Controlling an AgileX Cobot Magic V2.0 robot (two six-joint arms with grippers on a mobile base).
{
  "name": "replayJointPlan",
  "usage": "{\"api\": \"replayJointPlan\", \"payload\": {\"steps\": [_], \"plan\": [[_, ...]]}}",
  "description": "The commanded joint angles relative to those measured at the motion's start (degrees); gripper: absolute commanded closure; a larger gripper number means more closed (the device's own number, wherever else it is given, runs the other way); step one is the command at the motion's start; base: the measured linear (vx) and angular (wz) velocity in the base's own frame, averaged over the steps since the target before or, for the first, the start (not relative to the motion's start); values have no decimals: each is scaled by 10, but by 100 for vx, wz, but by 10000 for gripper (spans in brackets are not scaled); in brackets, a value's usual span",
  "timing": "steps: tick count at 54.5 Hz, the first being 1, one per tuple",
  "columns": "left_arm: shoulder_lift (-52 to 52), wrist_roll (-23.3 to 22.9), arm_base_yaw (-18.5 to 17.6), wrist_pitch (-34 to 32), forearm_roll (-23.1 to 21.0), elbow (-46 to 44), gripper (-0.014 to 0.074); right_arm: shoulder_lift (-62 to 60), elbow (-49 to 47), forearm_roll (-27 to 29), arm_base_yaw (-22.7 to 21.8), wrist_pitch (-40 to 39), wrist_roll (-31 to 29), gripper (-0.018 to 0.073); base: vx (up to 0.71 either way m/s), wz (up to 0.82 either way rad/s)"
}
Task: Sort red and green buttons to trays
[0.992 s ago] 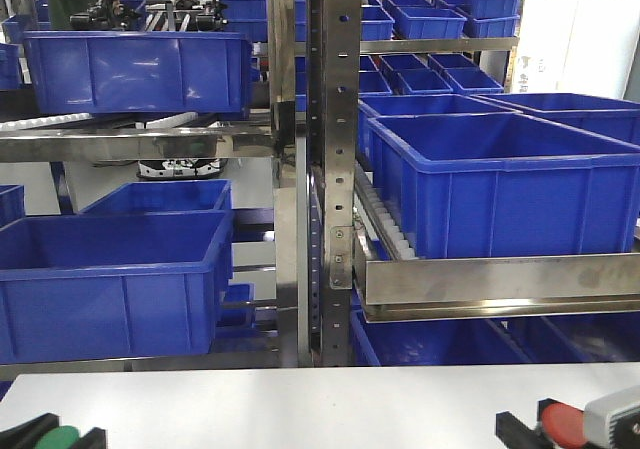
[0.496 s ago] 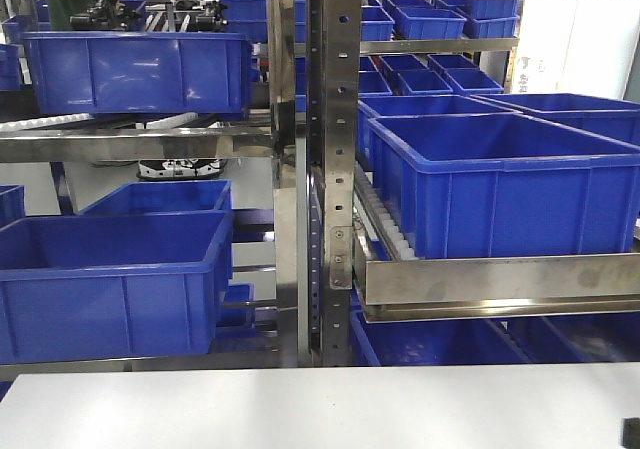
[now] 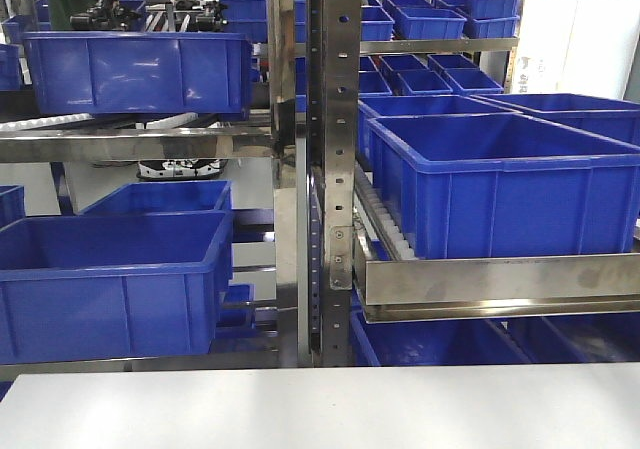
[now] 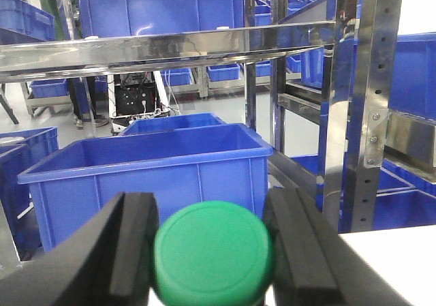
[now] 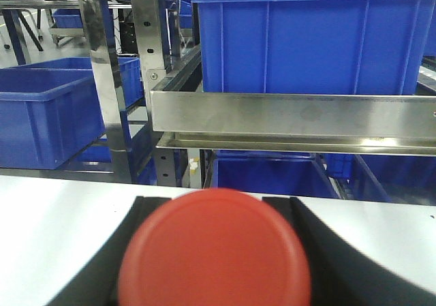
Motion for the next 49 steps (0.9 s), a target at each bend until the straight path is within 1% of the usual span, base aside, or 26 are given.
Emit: {"api": "replayJointPlan", "payload": {"steps": [1,29,38,49], "plan": [[2,-4,-2,-36,0,-22,594,2,-21,-6,-1,-43,-1,559,0,0],[2,-4,-2,-36,0,-22,594,2,-21,-6,-1,-44,-1,559,0,3],[2,-4,-2,-36,0,-22,594,2,-21,-6,-1,-44,-1,559,-7,37],[2,-4,-2,-36,0,-22,594,2,-21,-6,-1,-44,-1,559,-11,64]]}}
